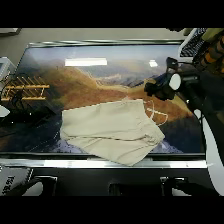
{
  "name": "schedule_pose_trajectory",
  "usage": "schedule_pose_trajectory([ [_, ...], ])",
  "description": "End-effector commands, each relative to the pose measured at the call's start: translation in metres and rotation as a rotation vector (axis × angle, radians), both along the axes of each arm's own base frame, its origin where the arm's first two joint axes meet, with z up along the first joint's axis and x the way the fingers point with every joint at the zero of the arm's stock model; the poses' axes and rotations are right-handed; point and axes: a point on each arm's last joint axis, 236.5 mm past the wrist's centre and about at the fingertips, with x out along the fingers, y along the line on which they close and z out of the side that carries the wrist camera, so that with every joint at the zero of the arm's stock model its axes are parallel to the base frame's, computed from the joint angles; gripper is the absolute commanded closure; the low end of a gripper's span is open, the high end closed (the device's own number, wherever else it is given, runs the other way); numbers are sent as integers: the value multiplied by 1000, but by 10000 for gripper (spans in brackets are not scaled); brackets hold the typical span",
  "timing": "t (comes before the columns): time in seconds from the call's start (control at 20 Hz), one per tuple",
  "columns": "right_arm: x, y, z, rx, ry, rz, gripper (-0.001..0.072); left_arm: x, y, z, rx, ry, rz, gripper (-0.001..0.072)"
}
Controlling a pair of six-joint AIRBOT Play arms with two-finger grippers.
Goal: Fold the clothes and pants, and hang the long-sleeved shirts on hangers.
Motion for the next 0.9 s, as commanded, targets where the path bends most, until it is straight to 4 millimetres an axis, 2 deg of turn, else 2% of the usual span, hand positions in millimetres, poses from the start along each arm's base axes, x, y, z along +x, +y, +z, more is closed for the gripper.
schedule_pose_trajectory([
  [0.0, 44, 0, -9, 314, -43, -39, 227, 10, 8, 4, 27, -47, -12, 20],
  [0.15, 48, 14, -52, 467, 44, 18, 225, 16, 11, 3, 33, -63, 3, 20],
  [0.3, 38, 32, -93, 481, 139, 69, 229, 16, 12, -4, 29, -45, 4, 20],
  [0.55, 19, 66, -118, 469, 225, 146, 239, 16, 12, -17, 20, -10, 4, 20],
  [0.65, 15, 70, -120, 461, 238, 160, 454, 15, 12, -21, 18, 2, 6, 20],
  [0.7, 15, 70, -120, 462, 238, 160, 539, 15, 13, -23, 14, 8, 10, 20],
  [0.75, 15, 70, -119, 460, 236, 162, 680, 15, 14, -27, 5, 17, 19, 20],
  [0.85, 16, 69, -115, 458, 225, 163, 676, 16, 14, -39, -24, 46, 30, 19],
])
